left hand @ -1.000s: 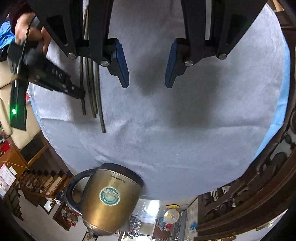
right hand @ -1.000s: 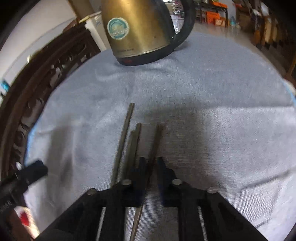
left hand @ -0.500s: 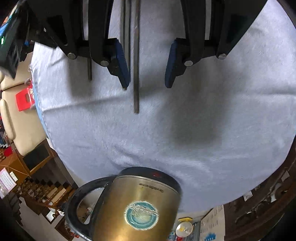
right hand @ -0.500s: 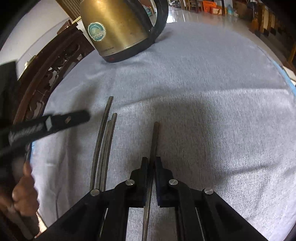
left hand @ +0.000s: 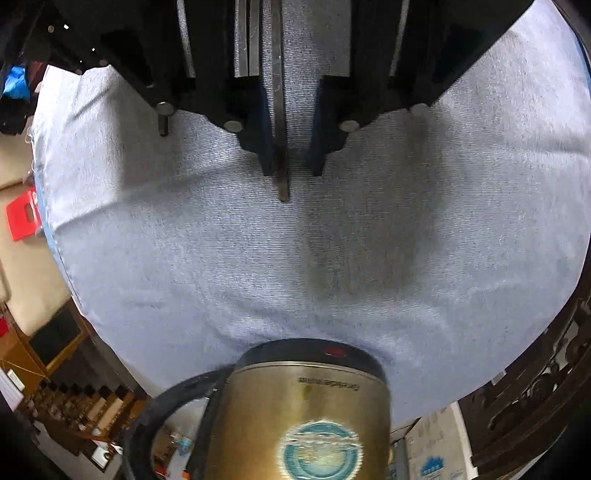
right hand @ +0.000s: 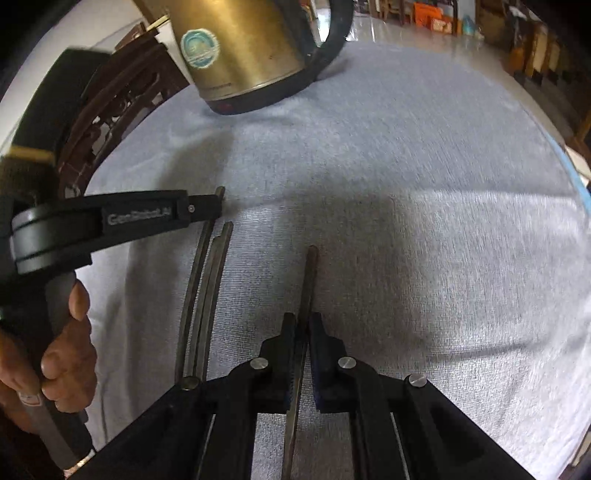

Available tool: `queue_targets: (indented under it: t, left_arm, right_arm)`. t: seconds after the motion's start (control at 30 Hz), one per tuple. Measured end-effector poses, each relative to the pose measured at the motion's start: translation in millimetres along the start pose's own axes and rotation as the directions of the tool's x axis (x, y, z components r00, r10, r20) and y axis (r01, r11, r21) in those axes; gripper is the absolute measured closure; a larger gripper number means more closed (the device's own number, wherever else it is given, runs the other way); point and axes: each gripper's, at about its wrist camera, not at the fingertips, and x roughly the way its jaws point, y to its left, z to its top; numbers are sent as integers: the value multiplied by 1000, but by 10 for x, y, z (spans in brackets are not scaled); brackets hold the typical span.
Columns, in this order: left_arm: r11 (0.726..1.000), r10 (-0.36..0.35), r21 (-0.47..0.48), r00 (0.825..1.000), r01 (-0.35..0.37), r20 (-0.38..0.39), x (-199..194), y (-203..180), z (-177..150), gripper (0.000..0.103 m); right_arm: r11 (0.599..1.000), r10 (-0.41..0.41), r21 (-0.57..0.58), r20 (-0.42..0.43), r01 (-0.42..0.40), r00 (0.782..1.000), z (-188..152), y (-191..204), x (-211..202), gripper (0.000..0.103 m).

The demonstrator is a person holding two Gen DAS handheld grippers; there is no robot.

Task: Organize utensils
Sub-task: 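Grasp one dark chopstick with the right tool while the left tool grasps another, then lift the held chopsticks with both tools and carry them over the grey cup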

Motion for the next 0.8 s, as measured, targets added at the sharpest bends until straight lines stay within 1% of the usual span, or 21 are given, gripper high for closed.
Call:
queue_targets:
  t: [0.03, 0.1, 0.23, 0.4, 0.5, 0.63, 0.73, 0.77, 0.8]
  left_arm:
    - [1000, -6, 7, 1000, 6, -5, -1, -11, -10, 95]
    - [1000, 7, 25, 1000, -6, -11, -16, -25, -46, 98]
    - [1000, 18, 21, 1000, -18, -25, -100, 77, -194, 98]
    - [999, 25, -39, 999, -27, -36, -312, 446, -534, 98]
    - [997, 29, -68, 999, -32, -42, -424, 628, -768, 98]
    - [994, 15, -106, 997, -23, -72, -477, 774, -1002, 98]
    - [993, 23, -117, 995, -34, -94, -482, 768, -1040, 98]
    - [993, 20, -113, 994, -32, -105, -473, 740, -1045, 97]
    - [994, 14, -109, 993, -27, -116, -478, 732, -1055, 90]
  right_arm:
    - [1000, -4, -3, 2, 4, 1000, 3, 15, -5, 95]
    - [1000, -3, -9, 9, 3, 1000, -2, 9, -11, 95]
    - [1000, 30, 6, 3, -30, 1000, -88, -9, -46, 96]
    - [999, 29, -24, -10, -29, 1000, -296, 78, -144, 96]
    - [999, 25, -28, -39, -26, 999, -442, 76, -172, 96]
    - [1000, 13, -28, -57, -15, 998, -552, 93, -208, 96]
    - [1000, 1, -14, -80, -2, 997, -527, 102, -186, 95]
    - [1000, 2, -3, -90, -2, 996, -509, 95, -172, 94]
    - [1000, 6, 6, -98, -5, 995, -488, 80, -152, 94]
